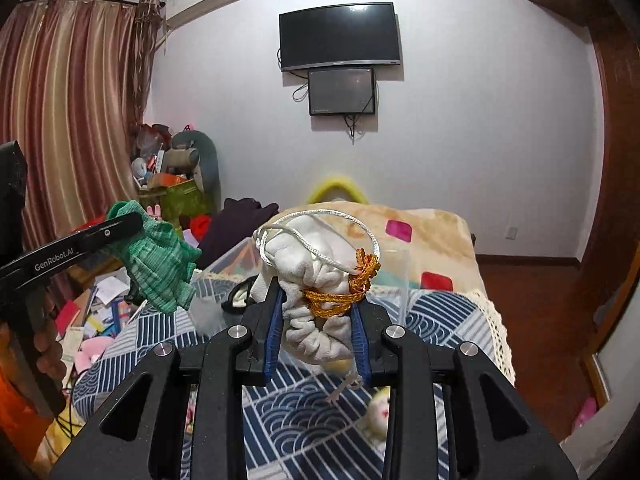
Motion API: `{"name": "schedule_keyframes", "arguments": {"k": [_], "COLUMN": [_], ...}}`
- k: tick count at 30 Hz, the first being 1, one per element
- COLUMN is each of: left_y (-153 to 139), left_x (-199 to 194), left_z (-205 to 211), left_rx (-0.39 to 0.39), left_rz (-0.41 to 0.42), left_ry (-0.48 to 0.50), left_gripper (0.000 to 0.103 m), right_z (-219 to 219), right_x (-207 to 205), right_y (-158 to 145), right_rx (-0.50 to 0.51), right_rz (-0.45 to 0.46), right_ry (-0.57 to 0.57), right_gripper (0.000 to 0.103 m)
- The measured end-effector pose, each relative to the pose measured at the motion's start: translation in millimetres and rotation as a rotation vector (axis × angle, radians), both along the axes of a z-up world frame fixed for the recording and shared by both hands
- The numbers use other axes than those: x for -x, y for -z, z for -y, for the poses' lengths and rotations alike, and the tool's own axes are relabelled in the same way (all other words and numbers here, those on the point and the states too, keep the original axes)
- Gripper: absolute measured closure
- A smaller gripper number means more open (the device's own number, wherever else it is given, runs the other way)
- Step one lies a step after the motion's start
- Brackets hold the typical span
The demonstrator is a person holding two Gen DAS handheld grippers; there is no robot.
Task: Organize soft objects
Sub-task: 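Place the white pouch into the box with the right gripper while the left places the green cloth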
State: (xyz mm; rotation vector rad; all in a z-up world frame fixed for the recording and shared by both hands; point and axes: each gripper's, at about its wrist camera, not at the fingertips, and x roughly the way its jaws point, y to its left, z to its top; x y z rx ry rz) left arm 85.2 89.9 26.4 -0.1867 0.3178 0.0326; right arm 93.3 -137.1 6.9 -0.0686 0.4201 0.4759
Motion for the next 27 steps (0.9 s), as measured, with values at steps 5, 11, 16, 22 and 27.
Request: {"name": "schedule_keyframes", "arguments": {"k": [5, 11, 16, 22, 27], "left_y": [8.5, 22.9, 33.0, 50.5, 64.2], "left_x": [-18.0, -34.9, -47.7, -68.7, -81.1], "left_z": [-0.1, 4.3, 4.7, 6.4, 10.6], "left_rx": [-0.006, -0.017, 0.004, 0.0, -0.012], "left_rz": [-0.017, -0.045, -0.068, -0.139, -0.194], "left_ry": [-0.007, -0.012, -0.013, -0.025, -0.014], "left_gripper": [0.091, 0.091, 0.091, 0.091, 0.091], "right_z": [-13.9, -23.6, -31.5, -41.3, -45.5], "right_x": [-8.4, -23.1, -39.8, -56.1, -60.4], "right_y": [1.1, 9.9, 20.3, 37.7, 44.4], "right_rx": [0.014, 0.021, 0.038, 0.066, 0.093], "right_rz": [0.001, -0.031, -0.072, -0.146, -0.162], "right_ry": [-0.006, -0.016, -0.01, -0.018, -0.02], "right_gripper": [0.076, 0.076, 0.076, 0.076, 0.076]}}
